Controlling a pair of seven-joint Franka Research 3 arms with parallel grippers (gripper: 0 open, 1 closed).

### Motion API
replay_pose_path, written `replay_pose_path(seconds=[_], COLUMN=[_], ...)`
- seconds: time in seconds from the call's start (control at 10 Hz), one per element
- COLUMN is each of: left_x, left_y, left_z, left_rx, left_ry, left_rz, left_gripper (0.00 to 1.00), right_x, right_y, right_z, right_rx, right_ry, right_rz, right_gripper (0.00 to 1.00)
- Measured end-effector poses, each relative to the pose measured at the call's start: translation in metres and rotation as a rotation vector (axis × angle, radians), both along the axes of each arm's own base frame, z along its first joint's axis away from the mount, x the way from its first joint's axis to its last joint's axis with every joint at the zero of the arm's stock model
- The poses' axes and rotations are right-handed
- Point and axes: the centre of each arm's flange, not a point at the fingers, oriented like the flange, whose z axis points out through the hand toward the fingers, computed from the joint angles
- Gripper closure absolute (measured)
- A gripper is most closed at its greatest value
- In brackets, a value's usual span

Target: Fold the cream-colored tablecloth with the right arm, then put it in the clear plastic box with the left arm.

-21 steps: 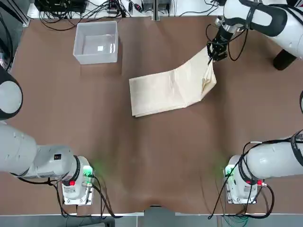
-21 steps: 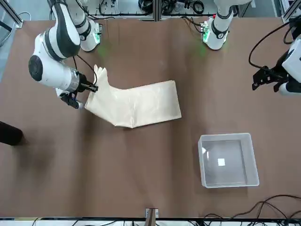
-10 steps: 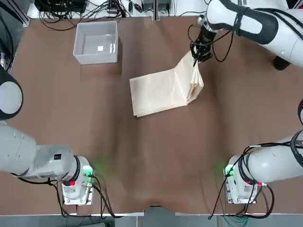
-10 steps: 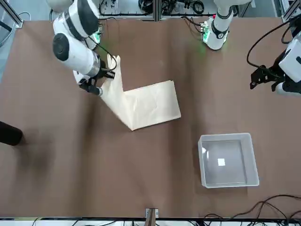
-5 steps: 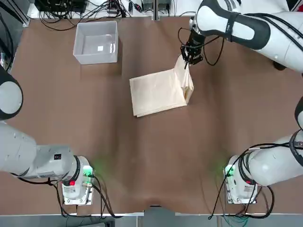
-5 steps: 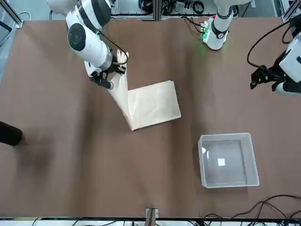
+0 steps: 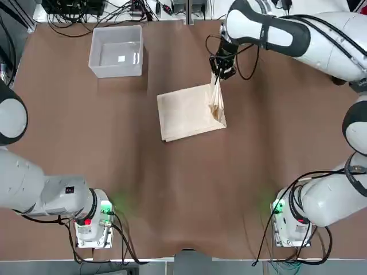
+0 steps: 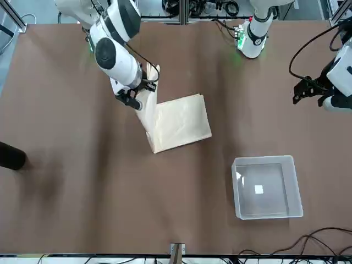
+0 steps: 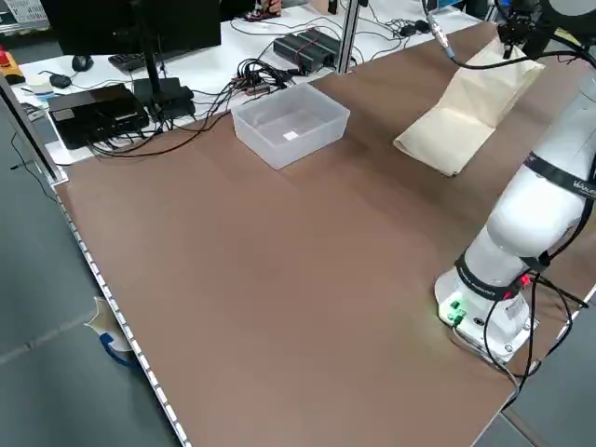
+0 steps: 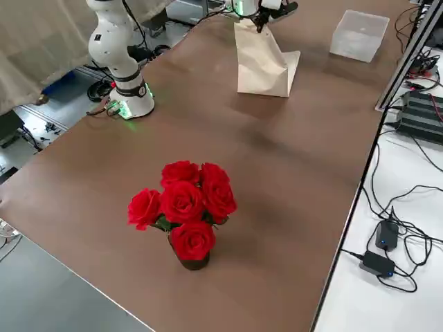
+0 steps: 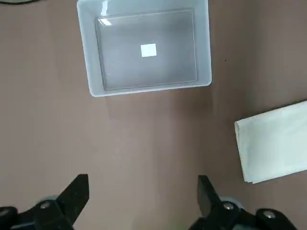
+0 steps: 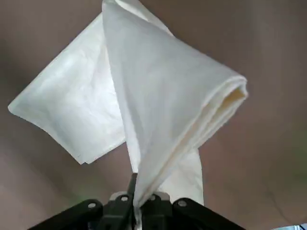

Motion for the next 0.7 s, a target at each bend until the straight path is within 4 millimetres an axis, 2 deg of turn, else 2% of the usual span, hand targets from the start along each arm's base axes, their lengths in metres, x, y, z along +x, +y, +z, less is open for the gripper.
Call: replay_pose_path(seconds=[0.2, 0.4, 0.7], left_x=[0.000, 0.001, 0.002], left_y=[0.002, 0.004, 0.005], left_z=[-0.001, -0.001, -0.005], left_rx=[0.000, 0.000, 0.000], left_ry=[0.002, 0.004, 0.011], left_rz=[0.003, 0.012, 0.023], left_gripper=[0.00, 0.00, 0.00], right_x=[-0.002, -0.009, -0.012], right_y=[0.009, 0.030, 0.057], right_z=[-0.004, -0.010, -0.029], right_rx=[-0.009, -0.033, -0.065], right_ry=[0.001, -0.002, -0.013], right_rz=[0.013, 0.030, 0.024], right_gripper=[0.96, 0.96, 0.96])
